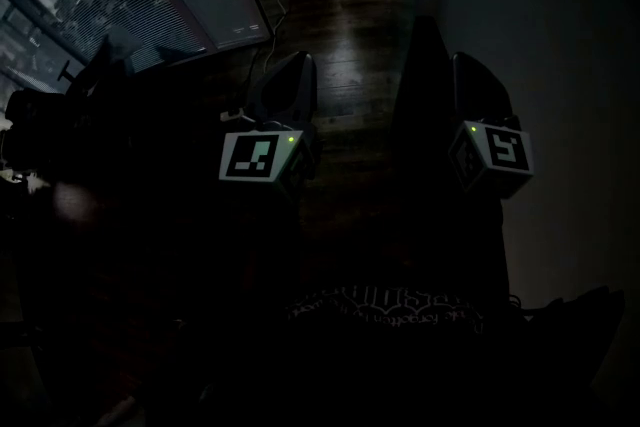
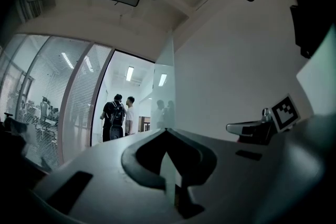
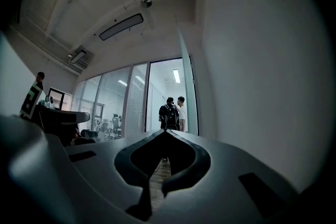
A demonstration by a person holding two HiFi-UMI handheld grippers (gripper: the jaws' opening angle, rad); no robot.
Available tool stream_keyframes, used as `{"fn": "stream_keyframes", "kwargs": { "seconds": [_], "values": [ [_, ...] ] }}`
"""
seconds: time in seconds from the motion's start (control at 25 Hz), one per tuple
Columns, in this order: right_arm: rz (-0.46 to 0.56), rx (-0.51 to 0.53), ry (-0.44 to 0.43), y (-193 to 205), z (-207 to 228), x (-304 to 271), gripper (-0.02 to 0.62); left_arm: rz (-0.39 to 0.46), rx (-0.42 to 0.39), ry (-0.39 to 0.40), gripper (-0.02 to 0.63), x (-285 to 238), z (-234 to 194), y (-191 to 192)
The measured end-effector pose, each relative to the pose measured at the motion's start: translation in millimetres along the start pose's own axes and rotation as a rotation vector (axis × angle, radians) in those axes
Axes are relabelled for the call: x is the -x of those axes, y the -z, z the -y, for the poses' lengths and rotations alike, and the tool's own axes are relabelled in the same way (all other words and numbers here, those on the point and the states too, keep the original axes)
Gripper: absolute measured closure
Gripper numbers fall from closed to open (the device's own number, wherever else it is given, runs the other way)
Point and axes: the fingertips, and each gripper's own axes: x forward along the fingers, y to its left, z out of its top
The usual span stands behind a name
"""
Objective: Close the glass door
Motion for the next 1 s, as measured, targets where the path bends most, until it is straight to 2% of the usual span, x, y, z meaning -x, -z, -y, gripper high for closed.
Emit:
{"fn": "stream_keyframes", "kwargs": {
  "seconds": [0.44,0.64,1.0],
  "values": [
    [-0.015,-0.007,-0.022,1.3,29.9,-54.2,0.592,0.011,0.009,0.000,0.611,-61.0,-6.5,-2.4],
    [-0.018,-0.019,-0.021,8.7,33.7,-81.7,0.594,0.008,0.018,-0.007,0.611,-83.2,-25.0,3.7],
    [-0.033,-0.026,0.032,12.4,41.8,-135.1,0.592,-0.003,0.015,0.038,0.611,-135.4,-64.9,2.7]
  ]
}}
